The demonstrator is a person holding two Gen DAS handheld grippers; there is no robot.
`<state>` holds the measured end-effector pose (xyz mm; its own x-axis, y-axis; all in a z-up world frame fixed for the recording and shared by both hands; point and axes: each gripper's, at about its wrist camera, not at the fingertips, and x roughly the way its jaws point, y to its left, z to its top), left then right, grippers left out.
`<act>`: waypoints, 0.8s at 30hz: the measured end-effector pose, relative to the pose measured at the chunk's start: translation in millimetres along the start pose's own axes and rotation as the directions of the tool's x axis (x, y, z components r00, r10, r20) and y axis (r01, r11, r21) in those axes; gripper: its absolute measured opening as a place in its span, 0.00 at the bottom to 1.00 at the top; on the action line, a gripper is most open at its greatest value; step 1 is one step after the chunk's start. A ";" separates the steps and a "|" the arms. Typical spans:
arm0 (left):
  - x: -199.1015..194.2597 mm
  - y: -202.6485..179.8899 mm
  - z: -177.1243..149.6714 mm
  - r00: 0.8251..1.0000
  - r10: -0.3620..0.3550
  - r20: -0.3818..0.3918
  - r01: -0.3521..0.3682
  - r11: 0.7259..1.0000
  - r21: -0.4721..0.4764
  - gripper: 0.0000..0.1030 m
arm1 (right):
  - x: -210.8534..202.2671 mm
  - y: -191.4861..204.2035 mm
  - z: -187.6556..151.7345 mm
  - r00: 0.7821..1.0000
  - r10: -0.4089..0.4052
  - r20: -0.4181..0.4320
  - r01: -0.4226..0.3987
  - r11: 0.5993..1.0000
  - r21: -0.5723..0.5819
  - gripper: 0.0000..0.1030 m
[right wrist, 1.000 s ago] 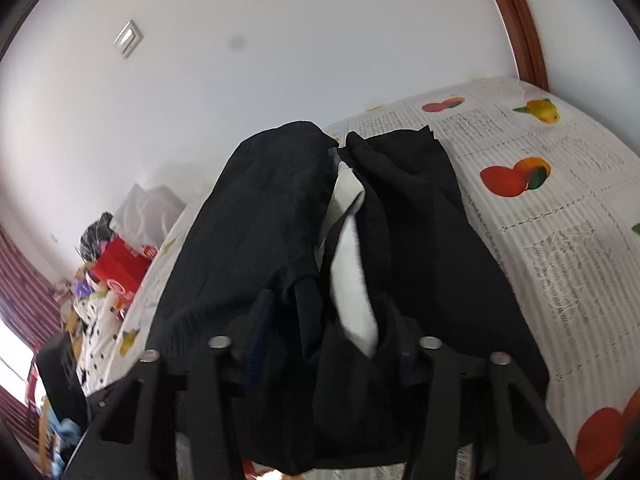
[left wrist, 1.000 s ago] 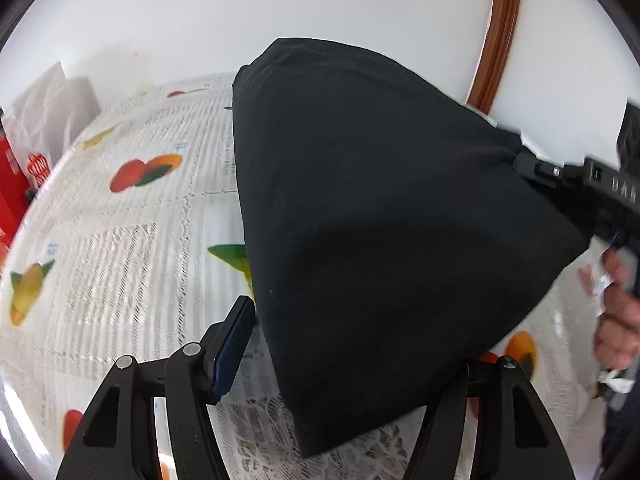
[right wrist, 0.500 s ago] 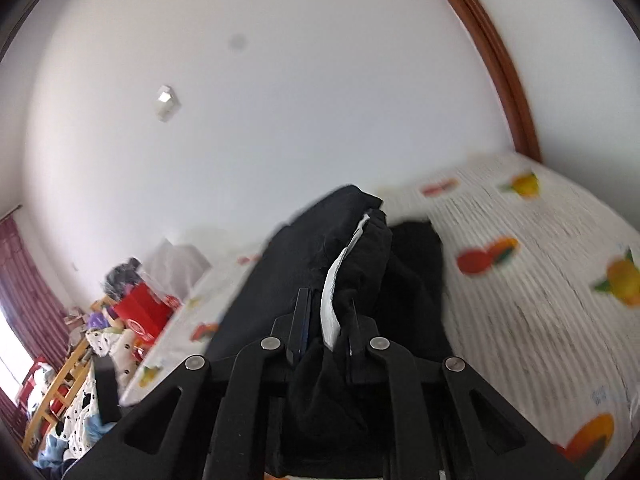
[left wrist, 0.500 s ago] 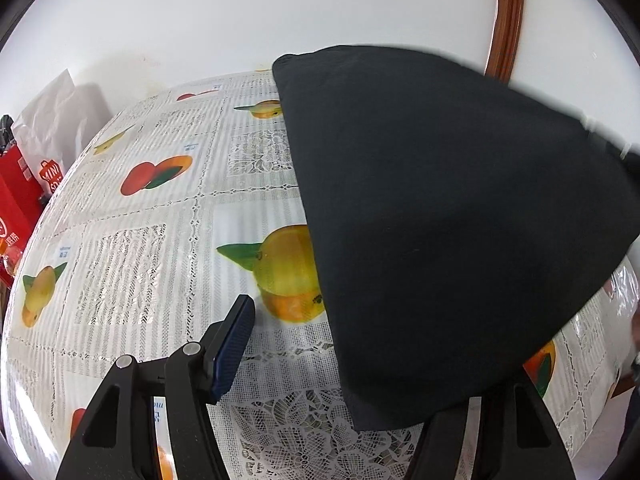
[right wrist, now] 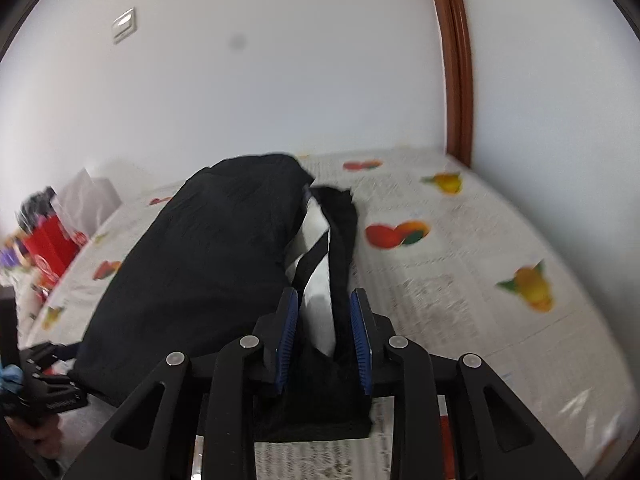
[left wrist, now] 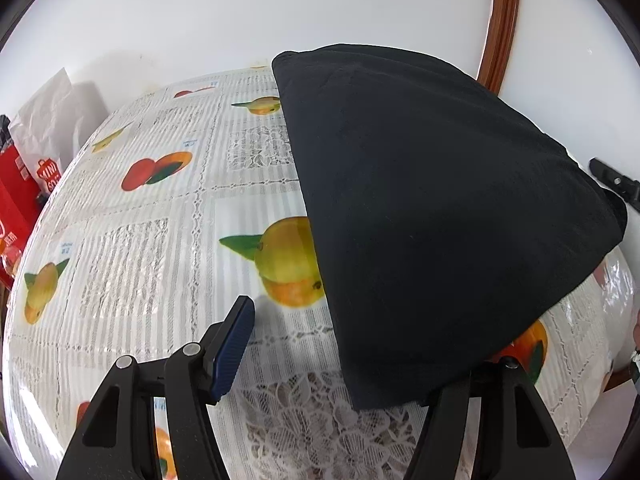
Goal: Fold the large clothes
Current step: 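Lower the folded edge onto the bundle and open the right gripper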
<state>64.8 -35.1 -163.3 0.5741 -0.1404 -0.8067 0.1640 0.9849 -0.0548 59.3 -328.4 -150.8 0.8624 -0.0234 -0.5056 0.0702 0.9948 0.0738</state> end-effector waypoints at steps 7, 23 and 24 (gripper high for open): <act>-25.3 3.6 -12.9 0.997 -0.070 0.013 0.070 0.997 -0.025 0.60 | -6.8 25.6 -13.8 0.998 0.061 -0.001 -0.061 0.993 -0.106 0.25; -100.8 11.8 -10.2 0.988 -0.087 0.124 0.096 0.993 -0.069 0.60 | -39.1 15.9 -22.5 0.993 -0.046 -0.108 0.045 0.999 -0.018 0.22; -103.5 10.6 -9.2 0.989 -0.082 0.126 0.091 0.993 -0.072 0.60 | -42.8 16.3 -20.9 0.993 -0.048 -0.109 0.046 0.999 -0.018 0.23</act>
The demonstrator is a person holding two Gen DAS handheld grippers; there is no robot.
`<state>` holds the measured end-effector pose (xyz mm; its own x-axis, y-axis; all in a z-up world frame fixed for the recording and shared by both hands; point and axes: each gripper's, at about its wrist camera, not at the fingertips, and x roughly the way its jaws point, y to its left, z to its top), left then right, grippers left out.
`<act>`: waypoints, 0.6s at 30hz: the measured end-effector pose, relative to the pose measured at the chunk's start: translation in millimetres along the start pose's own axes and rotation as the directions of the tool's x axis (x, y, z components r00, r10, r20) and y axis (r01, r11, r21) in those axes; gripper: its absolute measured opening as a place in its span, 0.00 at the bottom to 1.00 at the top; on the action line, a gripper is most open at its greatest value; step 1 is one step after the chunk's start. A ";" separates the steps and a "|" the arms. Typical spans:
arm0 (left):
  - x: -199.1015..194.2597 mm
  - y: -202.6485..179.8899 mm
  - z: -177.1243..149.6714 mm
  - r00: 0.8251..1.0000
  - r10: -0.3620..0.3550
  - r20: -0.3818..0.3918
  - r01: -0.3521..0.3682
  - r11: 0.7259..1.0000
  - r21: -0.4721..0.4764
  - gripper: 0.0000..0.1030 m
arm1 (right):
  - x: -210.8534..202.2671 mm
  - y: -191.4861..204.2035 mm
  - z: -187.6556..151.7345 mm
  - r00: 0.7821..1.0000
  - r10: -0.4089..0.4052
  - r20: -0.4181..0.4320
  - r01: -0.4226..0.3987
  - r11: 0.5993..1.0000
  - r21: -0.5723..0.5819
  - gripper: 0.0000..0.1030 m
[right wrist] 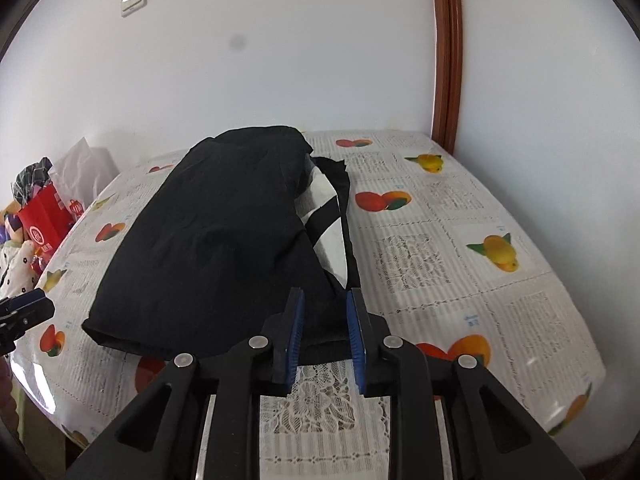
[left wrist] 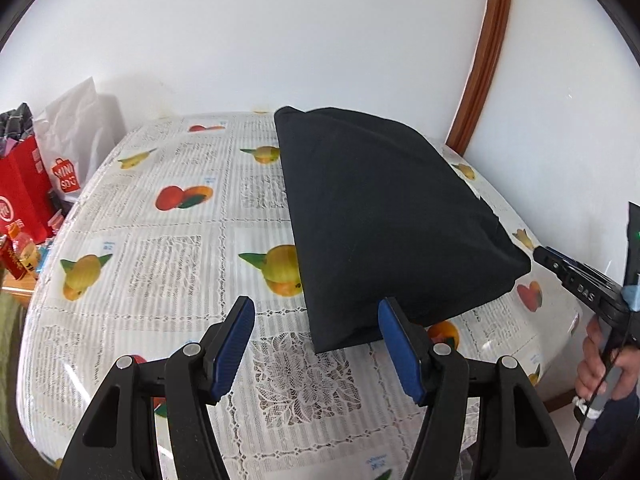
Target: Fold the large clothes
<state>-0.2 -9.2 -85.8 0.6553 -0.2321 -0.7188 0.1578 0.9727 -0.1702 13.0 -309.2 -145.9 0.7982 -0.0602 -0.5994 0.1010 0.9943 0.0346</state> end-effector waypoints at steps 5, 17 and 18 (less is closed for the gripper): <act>-22.4 -8.3 3.0 1.000 0.001 0.003 -0.001 1.000 -0.009 0.61 | -27.7 4.2 4.8 1.000 0.004 -0.021 -0.003 1.000 0.023 0.34; -89.0 -30.2 -2.8 0.995 0.041 0.091 -0.043 0.999 0.024 0.72 | -108.9 15.4 6.5 0.999 -0.014 0.029 0.013 1.000 0.023 0.43; -93.5 -31.4 -3.7 0.994 0.044 0.098 -0.047 0.999 0.025 0.73 | -115.5 16.9 5.6 0.999 -0.012 0.036 0.011 1.000 0.027 0.44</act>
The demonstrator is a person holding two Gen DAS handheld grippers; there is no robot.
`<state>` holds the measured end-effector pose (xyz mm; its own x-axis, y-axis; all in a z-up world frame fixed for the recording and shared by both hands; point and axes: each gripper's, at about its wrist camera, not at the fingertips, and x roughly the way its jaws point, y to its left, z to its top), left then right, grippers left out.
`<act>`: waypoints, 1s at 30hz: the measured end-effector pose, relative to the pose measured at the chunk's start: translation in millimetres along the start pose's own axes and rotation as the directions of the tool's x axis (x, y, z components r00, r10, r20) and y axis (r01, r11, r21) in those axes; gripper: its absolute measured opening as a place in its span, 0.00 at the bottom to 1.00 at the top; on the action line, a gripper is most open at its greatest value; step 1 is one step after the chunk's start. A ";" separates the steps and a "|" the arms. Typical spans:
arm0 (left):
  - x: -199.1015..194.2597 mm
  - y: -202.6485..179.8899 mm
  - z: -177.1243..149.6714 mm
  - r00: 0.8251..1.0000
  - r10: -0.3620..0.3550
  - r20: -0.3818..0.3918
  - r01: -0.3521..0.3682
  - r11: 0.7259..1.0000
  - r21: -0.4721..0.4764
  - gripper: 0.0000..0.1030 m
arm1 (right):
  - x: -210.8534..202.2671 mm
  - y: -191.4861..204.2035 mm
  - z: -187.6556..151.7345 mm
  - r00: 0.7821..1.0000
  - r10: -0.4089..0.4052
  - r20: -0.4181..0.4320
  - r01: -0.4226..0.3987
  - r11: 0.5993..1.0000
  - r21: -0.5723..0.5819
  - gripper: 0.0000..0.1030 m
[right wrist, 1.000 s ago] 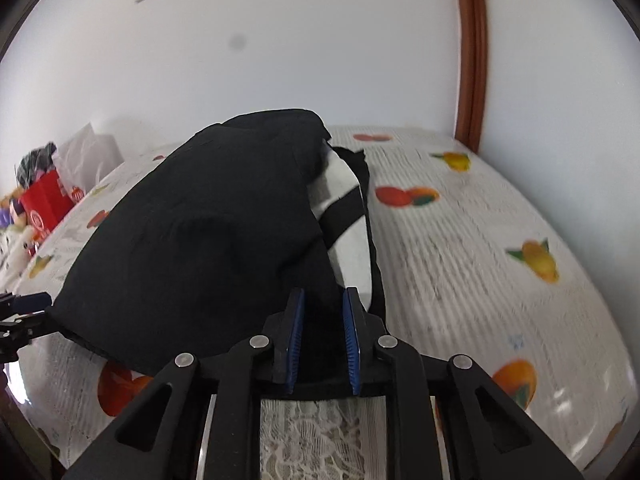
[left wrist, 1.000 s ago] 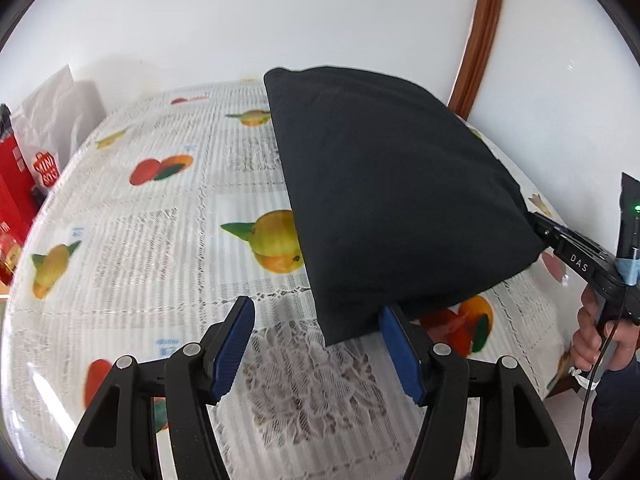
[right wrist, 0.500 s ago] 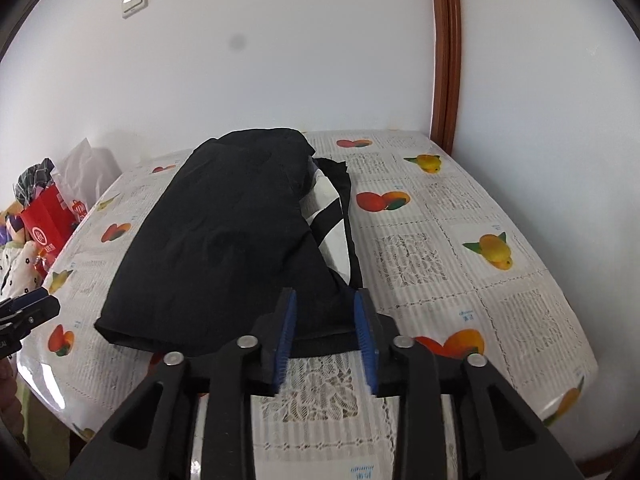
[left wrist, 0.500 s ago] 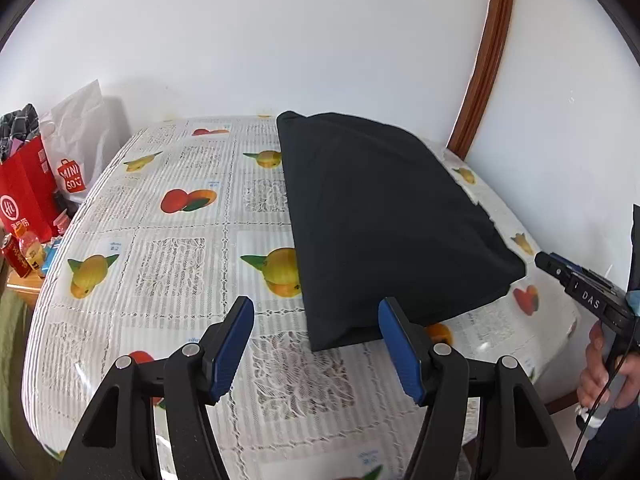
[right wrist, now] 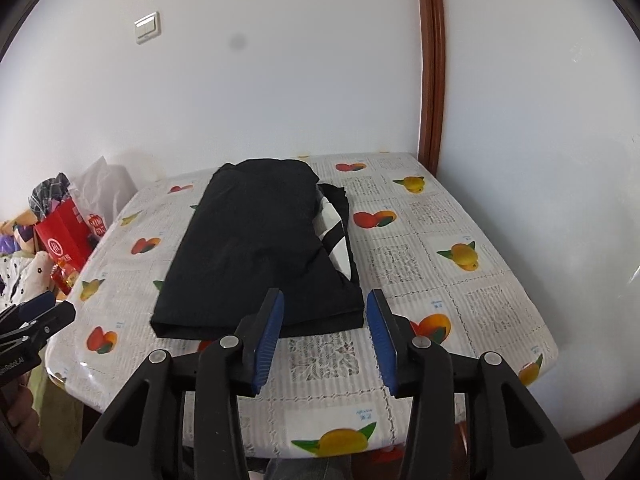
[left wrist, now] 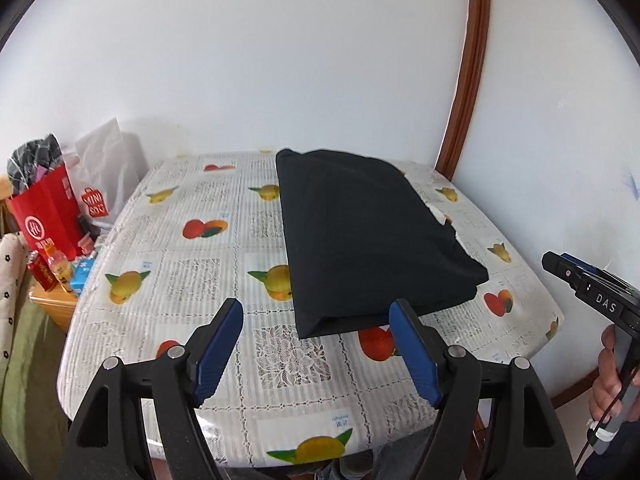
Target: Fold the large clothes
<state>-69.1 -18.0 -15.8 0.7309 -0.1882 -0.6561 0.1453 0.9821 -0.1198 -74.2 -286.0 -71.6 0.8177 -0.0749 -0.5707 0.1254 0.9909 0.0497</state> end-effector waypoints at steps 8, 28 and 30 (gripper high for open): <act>-24.3 -0.9 -6.0 0.999 0.032 0.023 -0.032 1.000 -0.001 0.82 | -34.6 11.6 -6.5 0.998 -0.040 0.054 0.041 0.999 -0.027 0.84; -31.6 -1.8 -11.3 0.996 0.071 0.047 -0.071 0.997 0.003 0.83 | -48.4 4.3 -17.5 0.993 -0.095 0.066 0.096 0.995 -0.004 0.91; -31.8 -2.0 -11.2 0.996 0.070 0.047 -0.071 0.997 0.004 0.83 | -48.2 3.3 -17.5 0.993 -0.096 0.065 0.097 0.995 -0.004 0.91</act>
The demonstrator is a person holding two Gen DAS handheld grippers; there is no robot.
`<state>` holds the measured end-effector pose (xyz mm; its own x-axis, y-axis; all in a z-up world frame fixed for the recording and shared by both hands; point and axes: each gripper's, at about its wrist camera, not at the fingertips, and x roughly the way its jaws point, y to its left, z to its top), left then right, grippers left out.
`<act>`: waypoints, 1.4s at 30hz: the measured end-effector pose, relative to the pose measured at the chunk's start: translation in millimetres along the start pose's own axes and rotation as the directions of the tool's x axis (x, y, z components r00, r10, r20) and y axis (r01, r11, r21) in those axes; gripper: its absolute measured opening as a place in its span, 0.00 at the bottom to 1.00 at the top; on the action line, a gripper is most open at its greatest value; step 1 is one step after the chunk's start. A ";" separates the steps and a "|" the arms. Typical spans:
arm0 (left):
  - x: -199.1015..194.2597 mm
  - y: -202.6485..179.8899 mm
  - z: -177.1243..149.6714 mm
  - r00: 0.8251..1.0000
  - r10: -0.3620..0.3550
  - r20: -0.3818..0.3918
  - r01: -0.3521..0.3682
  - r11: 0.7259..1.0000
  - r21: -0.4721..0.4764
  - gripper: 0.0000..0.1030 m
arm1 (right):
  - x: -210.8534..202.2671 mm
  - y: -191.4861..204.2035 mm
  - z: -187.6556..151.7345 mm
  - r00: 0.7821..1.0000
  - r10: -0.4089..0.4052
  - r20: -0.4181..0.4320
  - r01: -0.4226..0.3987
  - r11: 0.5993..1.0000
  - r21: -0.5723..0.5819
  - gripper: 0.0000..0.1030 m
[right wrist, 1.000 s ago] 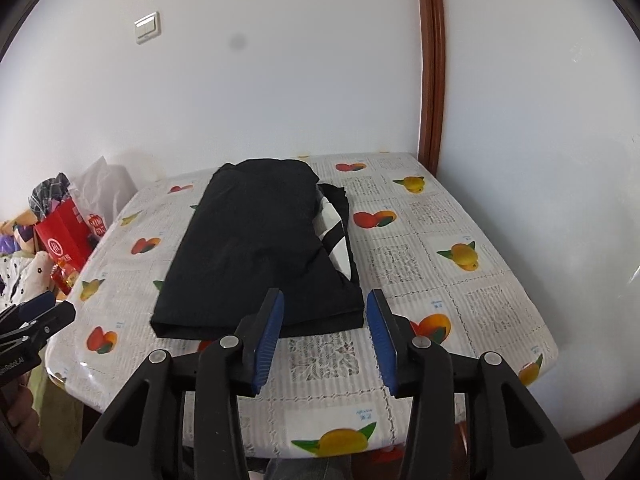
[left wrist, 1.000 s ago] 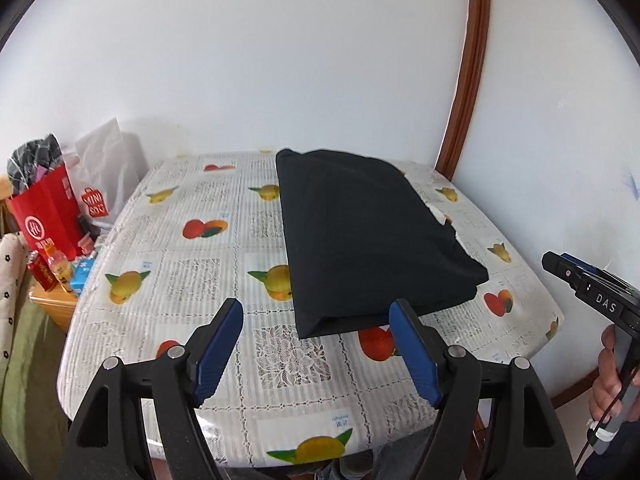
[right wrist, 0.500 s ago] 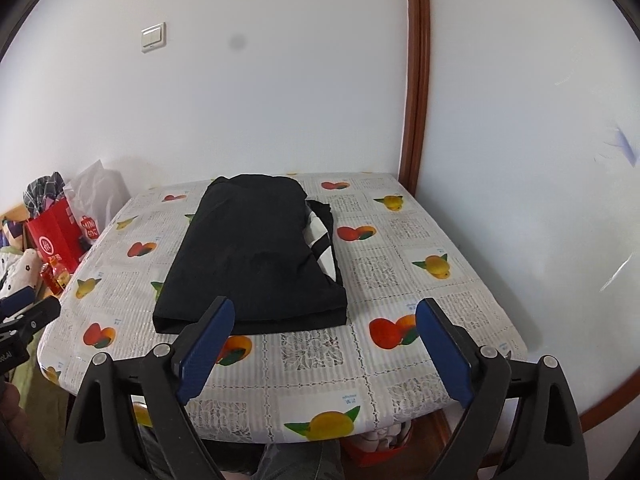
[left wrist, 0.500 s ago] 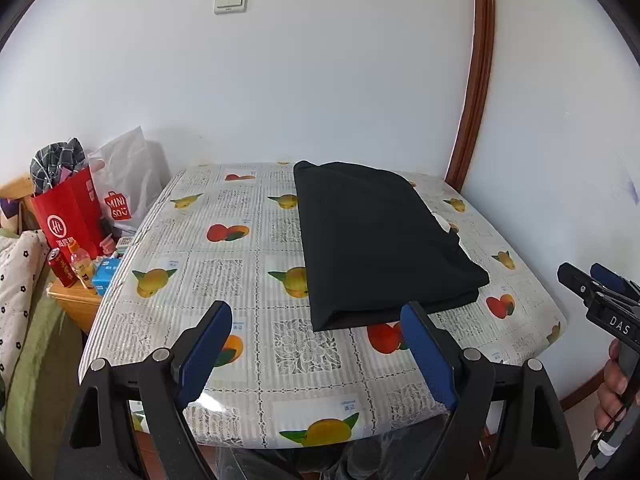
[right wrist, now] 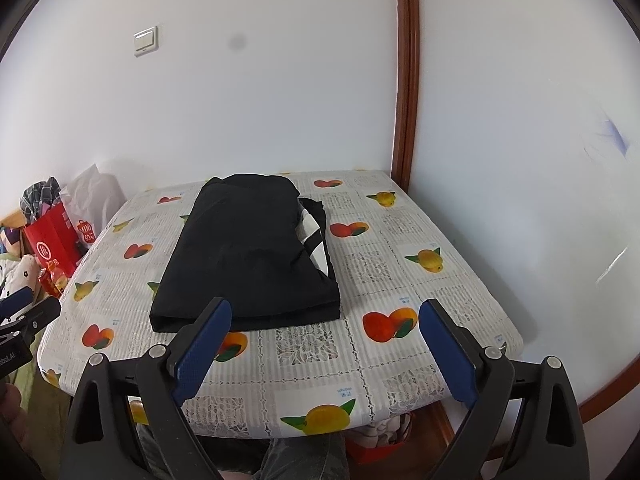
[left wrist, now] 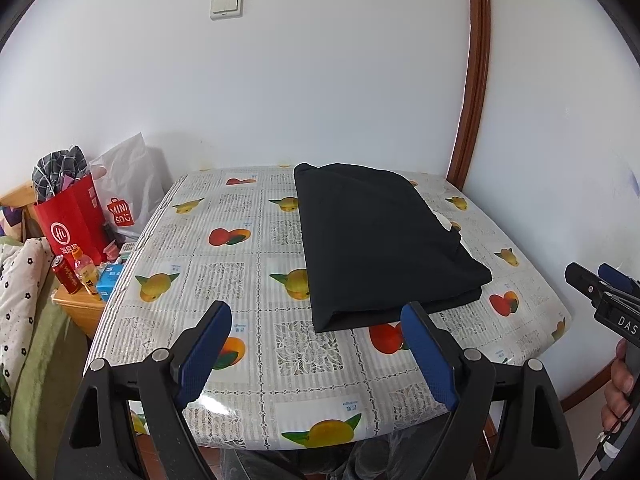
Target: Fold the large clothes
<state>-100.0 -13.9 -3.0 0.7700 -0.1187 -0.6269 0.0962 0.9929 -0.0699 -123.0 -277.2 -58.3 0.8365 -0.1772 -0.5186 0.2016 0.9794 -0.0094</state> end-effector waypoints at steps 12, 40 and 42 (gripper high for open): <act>0.5 -3.0 0.6 1.000 0.001 -0.004 -0.001 1.000 0.009 0.83 | -2.1 -3.4 -0.6 1.000 -0.007 0.001 0.007 1.000 0.010 0.91; -3.0 -3.0 0.7 1.000 0.002 -0.001 -0.002 1.000 0.015 0.83 | -5.1 -9.3 -1.6 1.000 -0.001 0.009 0.001 1.000 0.028 0.91; -3.7 -2.9 1.1 1.000 0.005 0.003 -0.005 1.000 0.018 0.83 | -5.8 -9.1 -2.2 1.000 -0.002 0.009 0.002 1.000 0.029 0.91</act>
<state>-102.5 -16.4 0.4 0.7724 -0.1134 -0.6249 0.1031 0.9933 -0.0528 -130.9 -284.8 -57.1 0.8404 -0.1803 -0.5110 0.2182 0.9758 0.0146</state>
